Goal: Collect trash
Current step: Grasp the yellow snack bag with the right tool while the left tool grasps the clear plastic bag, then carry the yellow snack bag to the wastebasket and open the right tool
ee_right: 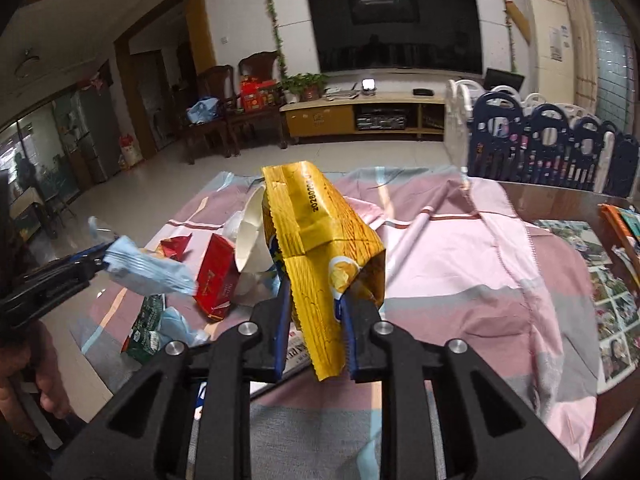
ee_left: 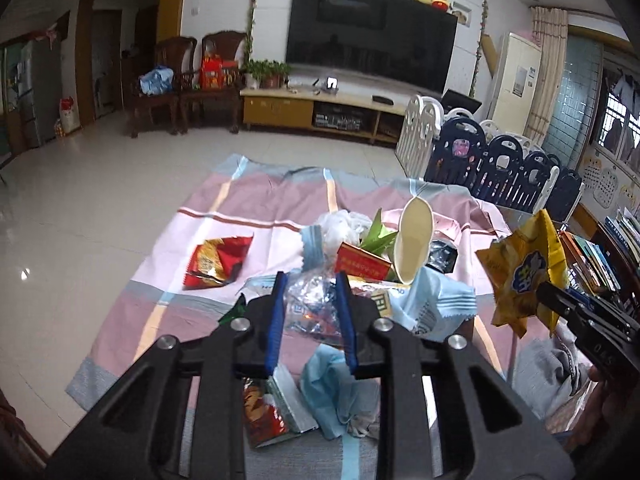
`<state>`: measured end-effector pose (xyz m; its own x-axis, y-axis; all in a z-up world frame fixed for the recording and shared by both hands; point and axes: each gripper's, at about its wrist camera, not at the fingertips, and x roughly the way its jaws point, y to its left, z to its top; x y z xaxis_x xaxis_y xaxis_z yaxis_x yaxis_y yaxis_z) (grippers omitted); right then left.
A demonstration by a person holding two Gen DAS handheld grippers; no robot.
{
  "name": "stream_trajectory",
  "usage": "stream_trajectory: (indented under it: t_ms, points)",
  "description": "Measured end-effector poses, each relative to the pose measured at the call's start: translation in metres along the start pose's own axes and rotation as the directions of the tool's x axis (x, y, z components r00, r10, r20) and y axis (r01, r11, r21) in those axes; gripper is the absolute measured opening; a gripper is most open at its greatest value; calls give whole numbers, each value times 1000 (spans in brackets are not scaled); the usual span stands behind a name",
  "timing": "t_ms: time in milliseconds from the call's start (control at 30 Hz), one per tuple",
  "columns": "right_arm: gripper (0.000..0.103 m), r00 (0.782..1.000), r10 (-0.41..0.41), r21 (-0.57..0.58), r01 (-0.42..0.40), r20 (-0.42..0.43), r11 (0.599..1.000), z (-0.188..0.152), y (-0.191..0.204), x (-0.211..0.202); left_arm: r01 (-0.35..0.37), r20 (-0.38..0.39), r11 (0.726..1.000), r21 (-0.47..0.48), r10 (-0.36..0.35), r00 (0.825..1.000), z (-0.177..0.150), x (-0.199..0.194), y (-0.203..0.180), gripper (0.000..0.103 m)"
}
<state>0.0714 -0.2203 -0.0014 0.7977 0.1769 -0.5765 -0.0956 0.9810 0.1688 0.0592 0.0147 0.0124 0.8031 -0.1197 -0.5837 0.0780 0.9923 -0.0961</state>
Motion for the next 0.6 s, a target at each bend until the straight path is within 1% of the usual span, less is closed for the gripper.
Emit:
stream_trajectory:
  t_ms: [67, 167, 267, 433, 600]
  points:
    - [23, 1000, 13, 17, -13, 15, 1000, -4, 0, -12, 7, 22, 1000, 6, -7, 1000, -3, -15, -1, 25]
    - [23, 999, 34, 26, -35, 24, 999, -10, 2, -26, 4, 32, 1000, 27, -5, 999, -13, -33, -5, 25]
    - [23, 998, 49, 5, -49, 29, 999, -16, 11, -36, 1, 30, 999, 49, -2, 1000, -19, -41, -9, 25]
    - [23, 1000, 23, -41, -23, 12, 999, -20, 26, -31, -9, 15, 997, 71, 8, 1000, -20, -34, -12, 25]
    - [23, 1000, 12, -36, -12, -13, 999, -21, 26, -23, -18, 5, 997, 72, 17, 1000, -19, -27, -13, 25]
